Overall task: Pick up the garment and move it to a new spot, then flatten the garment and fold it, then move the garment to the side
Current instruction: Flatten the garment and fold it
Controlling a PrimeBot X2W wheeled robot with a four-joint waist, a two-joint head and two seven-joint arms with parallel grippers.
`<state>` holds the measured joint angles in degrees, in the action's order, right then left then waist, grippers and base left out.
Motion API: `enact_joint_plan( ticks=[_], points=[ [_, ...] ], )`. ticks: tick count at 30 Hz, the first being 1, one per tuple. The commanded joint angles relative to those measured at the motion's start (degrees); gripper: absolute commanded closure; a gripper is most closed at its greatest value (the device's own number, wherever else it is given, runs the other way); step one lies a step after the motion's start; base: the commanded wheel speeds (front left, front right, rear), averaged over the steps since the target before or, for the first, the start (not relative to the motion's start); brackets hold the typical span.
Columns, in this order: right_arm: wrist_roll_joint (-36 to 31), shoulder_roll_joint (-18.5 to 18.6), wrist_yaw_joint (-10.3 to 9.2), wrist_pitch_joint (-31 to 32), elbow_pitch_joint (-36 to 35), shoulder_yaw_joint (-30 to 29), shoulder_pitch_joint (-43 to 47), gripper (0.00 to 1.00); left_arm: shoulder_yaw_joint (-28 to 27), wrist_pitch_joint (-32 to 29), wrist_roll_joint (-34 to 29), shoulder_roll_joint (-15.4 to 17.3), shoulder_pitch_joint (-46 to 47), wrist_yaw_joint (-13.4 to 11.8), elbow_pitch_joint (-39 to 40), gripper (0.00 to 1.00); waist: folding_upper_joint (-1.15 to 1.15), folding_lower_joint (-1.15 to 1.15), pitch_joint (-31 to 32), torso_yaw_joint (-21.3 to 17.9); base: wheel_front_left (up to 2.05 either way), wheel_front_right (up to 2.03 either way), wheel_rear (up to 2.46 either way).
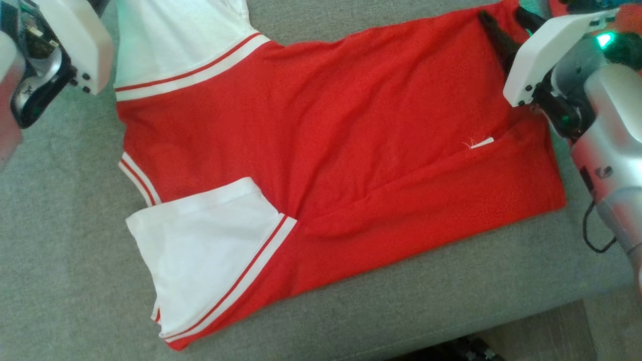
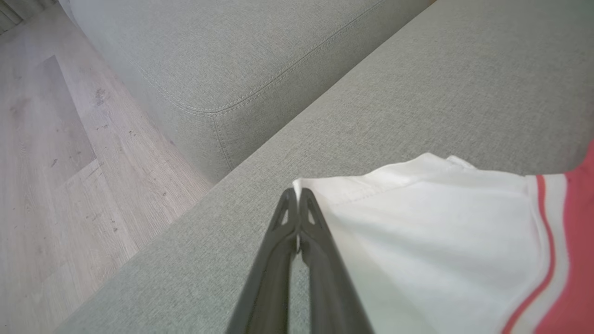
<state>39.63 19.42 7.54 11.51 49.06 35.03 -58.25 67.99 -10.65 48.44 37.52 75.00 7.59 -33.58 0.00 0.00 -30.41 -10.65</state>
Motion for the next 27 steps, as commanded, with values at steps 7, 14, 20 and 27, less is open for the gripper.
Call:
enact_joint_plan(
  ticks=[7,14,20,27],
  points=[
    [0.8,1.4,-0.05,-2.9,2.5,1.8,-2.4,1.00,-0.2,1.6,1.4,1.4,3.9,-0.1,-0.6,1.00,0.00,0.00,0.0,0.7,0.00,0.00,0.00],
    [1.1,1.7,-0.05,-6.5,5.4,2.3,-4.5,1.00,0.4,6.9,0.5,1.6,5.0,-0.1,-2.4,1.00,0.00,0.00,0.4,1.1,0.00,0.00,0.00],
    [1.9,2.0,-0.05,-9.1,6.5,2.3,-5.9,1.00,-0.3,13.3,-1.8,1.0,6.9,-0.5,-5.2,1.00,0.00,0.00,1.0,1.3,0.00,0.00,0.00],
    [3.2,2.8,-0.05,-12.8,6.8,2.1,-7.5,1.00,-1.8,21.6,-3.6,-1.2,8.8,-2.2,-8.6,1.00,0.00,0.00,2.5,2.0,0.00,0.00,0.00]
  ],
)
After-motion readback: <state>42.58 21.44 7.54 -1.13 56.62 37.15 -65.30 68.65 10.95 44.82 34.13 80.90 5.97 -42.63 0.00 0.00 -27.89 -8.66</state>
